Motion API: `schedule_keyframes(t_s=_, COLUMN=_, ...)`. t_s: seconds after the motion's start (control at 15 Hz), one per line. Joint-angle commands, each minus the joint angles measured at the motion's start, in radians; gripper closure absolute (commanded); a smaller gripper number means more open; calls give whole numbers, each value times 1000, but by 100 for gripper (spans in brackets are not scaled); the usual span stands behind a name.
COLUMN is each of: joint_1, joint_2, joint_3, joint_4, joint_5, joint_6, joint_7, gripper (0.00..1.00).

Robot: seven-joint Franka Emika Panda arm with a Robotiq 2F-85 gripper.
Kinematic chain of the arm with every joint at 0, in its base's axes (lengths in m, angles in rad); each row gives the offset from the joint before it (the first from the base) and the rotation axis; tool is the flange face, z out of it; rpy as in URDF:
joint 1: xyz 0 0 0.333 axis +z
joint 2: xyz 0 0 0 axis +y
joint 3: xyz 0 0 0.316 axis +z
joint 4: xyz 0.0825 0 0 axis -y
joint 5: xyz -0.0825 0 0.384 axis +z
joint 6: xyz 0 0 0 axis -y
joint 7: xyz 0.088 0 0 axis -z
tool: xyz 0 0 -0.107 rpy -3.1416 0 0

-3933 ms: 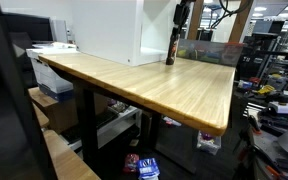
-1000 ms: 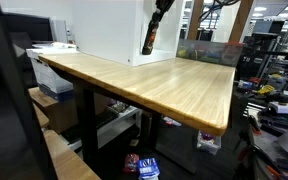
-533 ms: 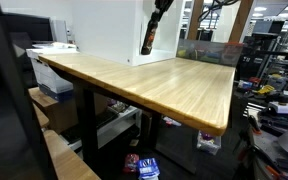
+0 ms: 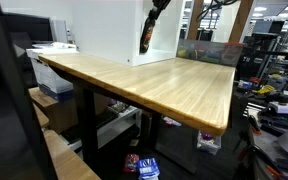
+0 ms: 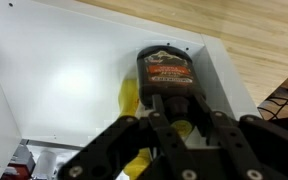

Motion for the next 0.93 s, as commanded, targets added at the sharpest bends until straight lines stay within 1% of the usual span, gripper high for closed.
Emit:
schedule_keyframes(t_s=0.0, joint_1=1, joint_2=15, joint_3=0, joint_4=8, joint_5=29, joint_6=37, joint_7=-41, gripper=92)
schedule_keyframes(t_s=0.87, joint_1=0, joint_2=32, joint_3=4, joint_4=8, joint_5=20, joint_6=32, joint_7=-38, gripper=92)
